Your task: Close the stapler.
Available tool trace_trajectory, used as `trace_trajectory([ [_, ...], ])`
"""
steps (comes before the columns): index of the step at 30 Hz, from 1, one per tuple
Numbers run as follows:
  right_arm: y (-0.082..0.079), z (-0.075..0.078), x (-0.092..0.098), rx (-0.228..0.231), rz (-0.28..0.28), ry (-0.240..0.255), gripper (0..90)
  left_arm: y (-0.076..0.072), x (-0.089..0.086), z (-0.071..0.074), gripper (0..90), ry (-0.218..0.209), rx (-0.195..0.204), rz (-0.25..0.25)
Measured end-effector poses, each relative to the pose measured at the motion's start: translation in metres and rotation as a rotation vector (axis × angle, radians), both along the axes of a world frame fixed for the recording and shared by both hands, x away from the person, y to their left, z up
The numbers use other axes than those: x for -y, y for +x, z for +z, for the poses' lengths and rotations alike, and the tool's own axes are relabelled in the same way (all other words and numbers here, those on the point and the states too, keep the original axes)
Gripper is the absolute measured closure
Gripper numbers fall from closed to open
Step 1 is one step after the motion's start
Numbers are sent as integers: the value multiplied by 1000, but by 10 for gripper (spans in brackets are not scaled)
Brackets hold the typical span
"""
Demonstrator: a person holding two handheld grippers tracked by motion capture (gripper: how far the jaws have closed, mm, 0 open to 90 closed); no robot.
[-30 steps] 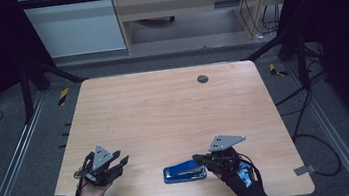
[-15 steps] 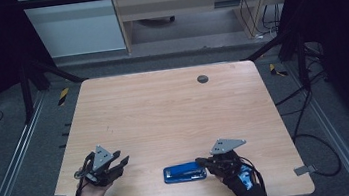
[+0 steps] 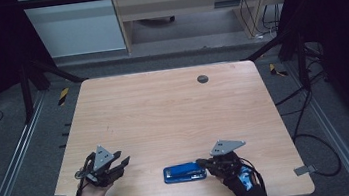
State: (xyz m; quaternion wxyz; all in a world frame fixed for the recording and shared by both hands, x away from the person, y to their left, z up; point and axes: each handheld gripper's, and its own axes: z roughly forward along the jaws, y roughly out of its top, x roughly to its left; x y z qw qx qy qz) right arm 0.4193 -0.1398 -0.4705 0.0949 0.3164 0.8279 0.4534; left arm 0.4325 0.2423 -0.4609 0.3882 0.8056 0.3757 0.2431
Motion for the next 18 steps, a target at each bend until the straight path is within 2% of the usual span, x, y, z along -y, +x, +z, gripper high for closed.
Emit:
trace_trajectory([
  [3, 0, 0, 1, 4, 0, 3, 900, 0, 0, 0, 587, 0, 0, -1],
  [7, 0, 2, -1, 11, -6, -22, 900, 1, 0, -1, 568, 1, -3, -1],
  [9, 1, 4, 1, 20, -10, 20, 852, 2, -1, -1, 552, -1, -5, -2],
  [10, 1, 7, 3, 21, -20, 41, 818, 2, -1, -1, 538, -2, -5, -1],
  [12, 2, 11, 5, 51, -48, 28, 733, 3, -1, -3, 508, -1, -9, 3],
  [14, 3, 13, 12, 70, -83, 61, 666, 3, -1, -4, 473, -1, -8, 9],
  [16, 6, 15, 21, 104, -140, 74, 525, 5, -2, -5, 416, 0, -12, 8],
  [18, 9, 14, 29, 134, -183, 63, 425, 7, -3, -7, 383, 7, -28, 8],
])
